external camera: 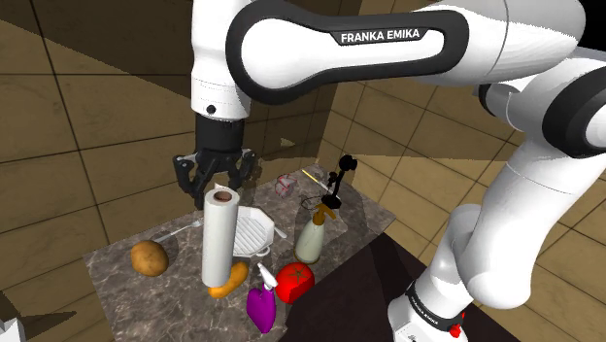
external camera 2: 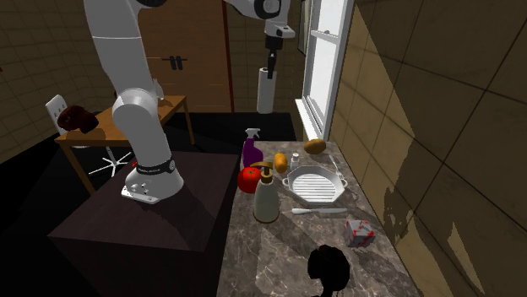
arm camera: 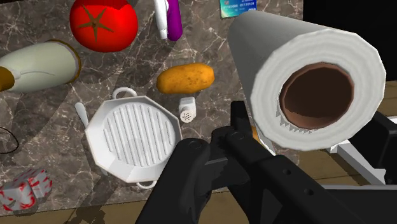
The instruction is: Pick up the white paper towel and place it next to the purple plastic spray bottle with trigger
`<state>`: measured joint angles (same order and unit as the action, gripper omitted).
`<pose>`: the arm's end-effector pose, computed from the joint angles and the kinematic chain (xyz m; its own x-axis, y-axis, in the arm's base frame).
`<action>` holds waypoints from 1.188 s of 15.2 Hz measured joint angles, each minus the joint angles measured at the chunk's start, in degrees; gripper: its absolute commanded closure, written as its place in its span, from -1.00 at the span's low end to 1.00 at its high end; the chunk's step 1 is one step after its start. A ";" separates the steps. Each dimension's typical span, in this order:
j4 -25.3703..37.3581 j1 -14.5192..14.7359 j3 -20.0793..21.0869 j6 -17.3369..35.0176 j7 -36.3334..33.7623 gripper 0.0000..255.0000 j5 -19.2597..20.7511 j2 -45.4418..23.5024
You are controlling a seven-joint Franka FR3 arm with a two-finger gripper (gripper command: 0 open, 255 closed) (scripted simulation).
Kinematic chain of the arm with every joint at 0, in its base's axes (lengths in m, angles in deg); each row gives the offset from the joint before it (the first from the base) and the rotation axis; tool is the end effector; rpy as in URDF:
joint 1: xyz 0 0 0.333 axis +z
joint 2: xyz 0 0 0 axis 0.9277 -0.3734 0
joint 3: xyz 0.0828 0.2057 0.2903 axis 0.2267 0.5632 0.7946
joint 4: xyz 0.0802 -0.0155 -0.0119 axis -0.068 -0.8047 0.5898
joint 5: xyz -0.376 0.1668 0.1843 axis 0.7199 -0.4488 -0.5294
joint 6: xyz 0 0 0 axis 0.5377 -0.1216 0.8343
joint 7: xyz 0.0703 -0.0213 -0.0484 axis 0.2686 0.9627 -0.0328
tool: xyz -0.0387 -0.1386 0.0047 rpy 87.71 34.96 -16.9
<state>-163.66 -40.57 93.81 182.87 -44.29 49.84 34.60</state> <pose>0.4391 0.4547 0.4984 0.9947 0.0120 -0.1026 0.0044 -0.9973 -0.0737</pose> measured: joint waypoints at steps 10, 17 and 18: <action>-5.77 0.22 0.13 7.48 0.38 1.00 0.27 -1.78; -9.35 0.36 0.15 12.49 0.62 1.00 0.52 -3.28; -9.62 0.34 0.12 12.98 0.71 1.00 0.57 -3.52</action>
<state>-173.28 -40.23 93.93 195.85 -43.58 50.41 31.09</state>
